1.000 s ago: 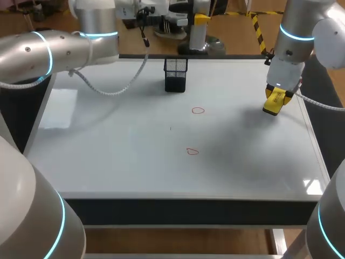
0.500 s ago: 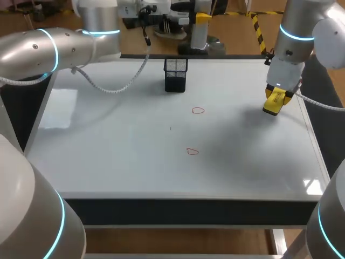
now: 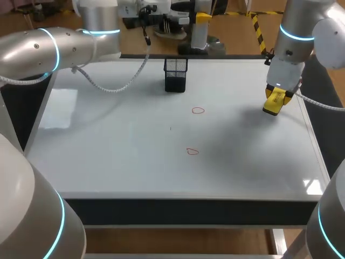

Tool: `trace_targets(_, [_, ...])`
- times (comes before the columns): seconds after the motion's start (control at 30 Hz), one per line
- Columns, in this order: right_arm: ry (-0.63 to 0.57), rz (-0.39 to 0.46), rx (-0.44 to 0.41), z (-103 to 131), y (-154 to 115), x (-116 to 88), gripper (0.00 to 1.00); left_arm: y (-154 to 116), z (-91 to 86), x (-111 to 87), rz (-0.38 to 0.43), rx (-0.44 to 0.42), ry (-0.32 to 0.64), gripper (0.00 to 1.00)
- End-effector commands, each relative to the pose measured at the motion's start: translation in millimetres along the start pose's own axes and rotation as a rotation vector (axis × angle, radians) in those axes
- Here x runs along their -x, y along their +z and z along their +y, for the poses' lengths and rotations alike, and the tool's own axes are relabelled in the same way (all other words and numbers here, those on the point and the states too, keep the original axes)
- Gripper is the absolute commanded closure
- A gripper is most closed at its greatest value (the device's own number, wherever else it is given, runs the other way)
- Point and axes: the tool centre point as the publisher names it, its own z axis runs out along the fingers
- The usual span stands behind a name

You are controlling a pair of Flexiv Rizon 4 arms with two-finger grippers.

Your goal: Pick up the inspection probe, press it on each red-marked spot on the whiteboard one by one, put down the probe, pick up the eraser, and wipe off all the red marks.

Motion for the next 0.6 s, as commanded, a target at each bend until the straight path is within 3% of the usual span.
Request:
trace_targets(0.03, [-0.064, 0.004, 0.0, 8, -2, 17, 1.0, 0, -0.4, 1.2, 0.003, -0.001, 0.0, 1.0])
trace_targets(0.6, [-0.394, 0.009, 0.005, 72, -6, 117, 1.0, 0, -0.4, 1.2, 0.003, -0.001, 0.0, 1.0])
